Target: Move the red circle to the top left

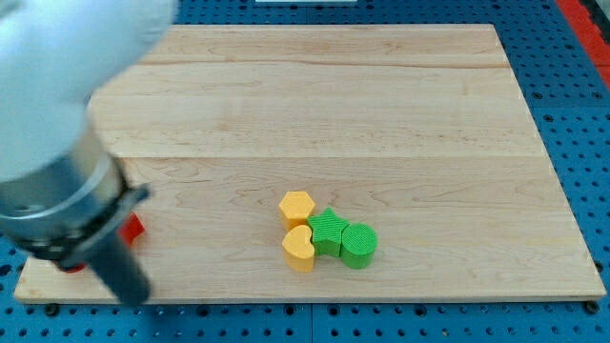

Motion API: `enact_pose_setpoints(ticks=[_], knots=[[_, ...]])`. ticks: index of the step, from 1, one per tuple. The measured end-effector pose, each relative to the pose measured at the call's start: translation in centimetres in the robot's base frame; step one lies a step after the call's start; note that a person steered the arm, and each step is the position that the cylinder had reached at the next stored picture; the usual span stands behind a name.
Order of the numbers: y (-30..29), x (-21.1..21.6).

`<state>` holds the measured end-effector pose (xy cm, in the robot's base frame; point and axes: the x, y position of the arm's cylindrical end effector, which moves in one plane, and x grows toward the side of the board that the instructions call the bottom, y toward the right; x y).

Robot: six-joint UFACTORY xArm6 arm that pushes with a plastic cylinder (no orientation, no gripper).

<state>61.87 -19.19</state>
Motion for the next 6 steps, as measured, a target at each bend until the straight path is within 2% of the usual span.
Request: enact_pose_setpoints(ticks=[2,6], knots=[[-5.8,-0.4],[-6.8,-9.0]])
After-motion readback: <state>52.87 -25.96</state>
